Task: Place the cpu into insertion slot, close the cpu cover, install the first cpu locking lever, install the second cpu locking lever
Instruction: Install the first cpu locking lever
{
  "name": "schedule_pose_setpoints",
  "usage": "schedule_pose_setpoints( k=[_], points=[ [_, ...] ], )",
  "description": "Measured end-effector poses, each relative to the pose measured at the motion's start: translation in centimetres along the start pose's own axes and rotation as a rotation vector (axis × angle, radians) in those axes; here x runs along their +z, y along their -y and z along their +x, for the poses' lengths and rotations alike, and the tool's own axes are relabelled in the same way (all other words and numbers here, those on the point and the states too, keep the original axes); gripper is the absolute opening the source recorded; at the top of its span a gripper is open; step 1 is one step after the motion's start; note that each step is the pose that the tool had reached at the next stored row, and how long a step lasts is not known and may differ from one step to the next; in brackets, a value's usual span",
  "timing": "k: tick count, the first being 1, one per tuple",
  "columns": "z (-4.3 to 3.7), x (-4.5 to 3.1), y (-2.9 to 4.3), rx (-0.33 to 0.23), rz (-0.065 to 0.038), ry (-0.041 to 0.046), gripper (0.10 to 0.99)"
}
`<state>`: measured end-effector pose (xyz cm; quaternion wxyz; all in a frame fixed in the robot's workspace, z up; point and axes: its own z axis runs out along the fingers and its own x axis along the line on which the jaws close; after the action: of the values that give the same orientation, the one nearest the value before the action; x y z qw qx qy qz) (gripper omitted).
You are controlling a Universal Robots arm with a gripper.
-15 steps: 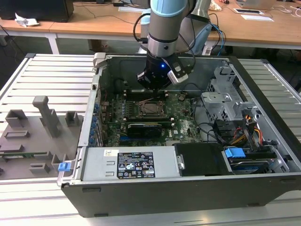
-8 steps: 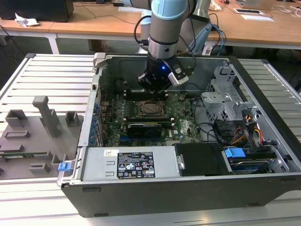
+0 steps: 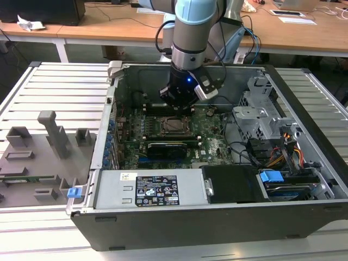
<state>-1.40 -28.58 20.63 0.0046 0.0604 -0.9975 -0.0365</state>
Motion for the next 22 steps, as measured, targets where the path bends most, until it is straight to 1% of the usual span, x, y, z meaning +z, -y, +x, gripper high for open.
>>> schedule_pose_setpoints(
  k=[3,8,11,14,18,22],
  points=[
    [-0.04,0.09,-0.03,0.0,0.006,-0.0006,0.106],
    [-0.07,0.15,-0.04,0.0,0.011,-0.0013,0.106],
    [-0.07,0.21,-0.04,0.0,0.017,-0.002,0.106],
    [-0.09,0.29,-0.05,0.0,0.02,-0.0026,0.106],
    [-0.13,0.52,-0.09,0.0,0.022,-0.0028,0.106],
    [-0.15,0.55,-0.21,0.0,0.022,-0.0026,0.106]
  ],
)
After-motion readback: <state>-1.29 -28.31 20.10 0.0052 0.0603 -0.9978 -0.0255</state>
